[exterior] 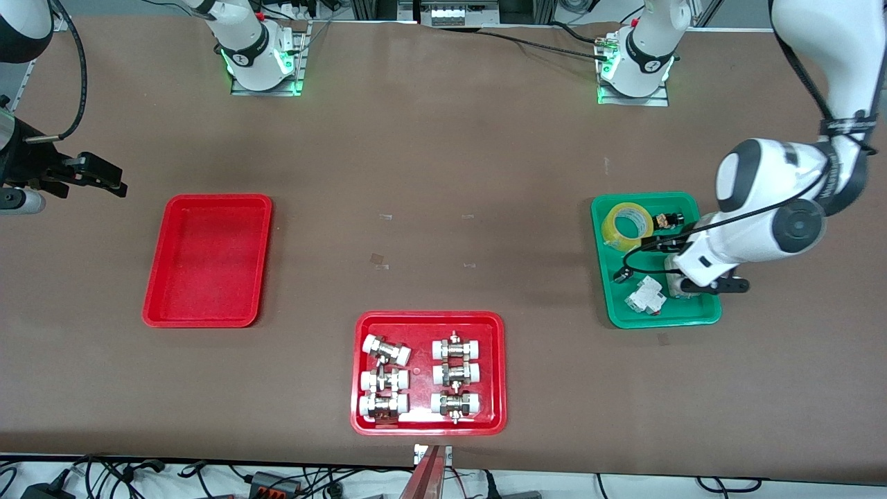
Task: Left arm passes tape to right arm into tray
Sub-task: 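Lower the left gripper over the yellow tape roll in the green tray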
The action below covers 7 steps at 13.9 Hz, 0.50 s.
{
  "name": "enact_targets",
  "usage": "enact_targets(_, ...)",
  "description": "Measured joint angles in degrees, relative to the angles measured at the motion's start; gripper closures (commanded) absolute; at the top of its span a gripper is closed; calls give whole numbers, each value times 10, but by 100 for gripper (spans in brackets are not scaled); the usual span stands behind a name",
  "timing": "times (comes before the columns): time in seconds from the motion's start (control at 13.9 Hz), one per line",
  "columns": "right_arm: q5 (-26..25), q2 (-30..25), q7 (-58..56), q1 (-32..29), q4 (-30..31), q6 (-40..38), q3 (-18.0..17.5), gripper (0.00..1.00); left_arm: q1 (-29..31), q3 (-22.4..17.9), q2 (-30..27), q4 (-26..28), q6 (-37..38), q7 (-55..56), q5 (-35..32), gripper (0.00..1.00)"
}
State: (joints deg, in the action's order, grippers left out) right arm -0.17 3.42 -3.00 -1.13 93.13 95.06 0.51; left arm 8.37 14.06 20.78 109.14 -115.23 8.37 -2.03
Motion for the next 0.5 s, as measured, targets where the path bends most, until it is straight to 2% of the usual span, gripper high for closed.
enact_targets(0.22,0,0,0,0,0,-1,0,0,3,0,0,63,-42,3,0,0)
enact_targets(0.5,0,0,0,0,0,-1,0,0,24,-2,5,100,-46,6,0,0)
